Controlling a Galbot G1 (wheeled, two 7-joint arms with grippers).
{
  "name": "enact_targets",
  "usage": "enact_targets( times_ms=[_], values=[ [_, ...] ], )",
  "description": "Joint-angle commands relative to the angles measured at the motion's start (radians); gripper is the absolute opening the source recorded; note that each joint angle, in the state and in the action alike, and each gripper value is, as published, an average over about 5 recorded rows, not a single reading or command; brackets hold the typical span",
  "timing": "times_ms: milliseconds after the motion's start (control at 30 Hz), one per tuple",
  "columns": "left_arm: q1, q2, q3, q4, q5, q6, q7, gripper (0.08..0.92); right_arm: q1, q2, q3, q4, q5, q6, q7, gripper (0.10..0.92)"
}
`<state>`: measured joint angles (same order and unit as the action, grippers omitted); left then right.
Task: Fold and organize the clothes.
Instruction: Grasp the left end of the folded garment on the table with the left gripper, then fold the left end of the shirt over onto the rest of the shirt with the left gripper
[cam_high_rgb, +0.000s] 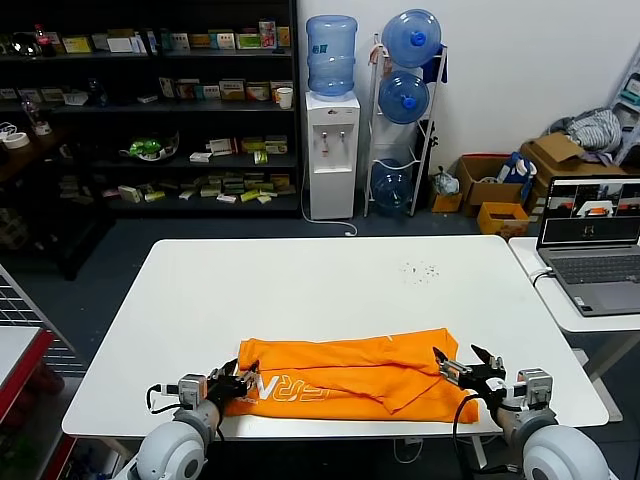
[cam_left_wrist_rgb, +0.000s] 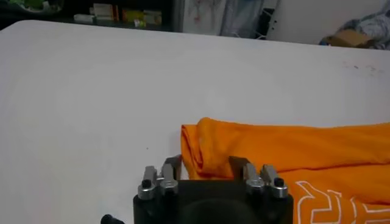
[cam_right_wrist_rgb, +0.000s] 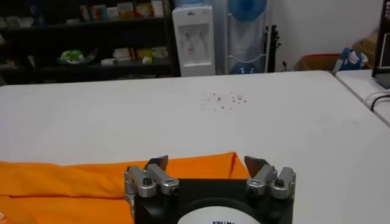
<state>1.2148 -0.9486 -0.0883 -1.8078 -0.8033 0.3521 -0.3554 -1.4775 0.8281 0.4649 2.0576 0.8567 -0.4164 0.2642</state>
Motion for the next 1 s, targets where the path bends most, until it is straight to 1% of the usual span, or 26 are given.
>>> enact_targets(
  times_ms=[33,333,433,567,667,733,833,900,1000],
  values=[
    [0.005,-0.001,0.005,0.010,-0.006,0.004,-0.003,0.458,-0.004,-0.001,0.004,0.001,0.001,0.002,0.001,0.823],
    [0.019,-0.002,0.005,0.003,-0.005,0.004,-0.003,0.198,-0.003,0.003,0.002,0.000,0.001,0.003,-0.001,0.823],
    [0.018,-0.003,0.003,-0.003,-0.006,0.003,-0.004,0.132,-0.003,0.005,0.001,0.001,0.001,0.004,-0.002,0.823],
    [0.011,0.007,-0.008,-0.030,-0.005,0.005,-0.003,0.114,0.000,0.006,0.000,0.001,0.000,0.005,-0.001,0.823],
    [0.001,0.039,-0.025,-0.065,-0.003,0.011,-0.001,0.114,0.006,0.005,-0.002,0.003,-0.001,0.008,-0.001,0.823],
    [-0.005,0.077,-0.040,-0.086,-0.002,0.016,0.001,0.114,0.014,0.005,-0.006,0.004,-0.001,0.010,-0.001,0.823],
    [-0.003,0.159,-0.074,-0.104,-0.009,0.020,0.004,0.114,0.034,0.006,-0.020,0.003,-0.003,0.013,-0.002,0.823],
    [0.011,0.213,-0.111,-0.110,-0.022,0.024,0.003,0.114,0.049,0.006,-0.031,0.001,-0.005,0.015,-0.002,0.823],
    [0.051,0.274,-0.190,-0.112,-0.045,0.033,0.002,0.114,0.067,0.007,-0.047,-0.002,-0.008,0.019,-0.005,0.823]
  ],
)
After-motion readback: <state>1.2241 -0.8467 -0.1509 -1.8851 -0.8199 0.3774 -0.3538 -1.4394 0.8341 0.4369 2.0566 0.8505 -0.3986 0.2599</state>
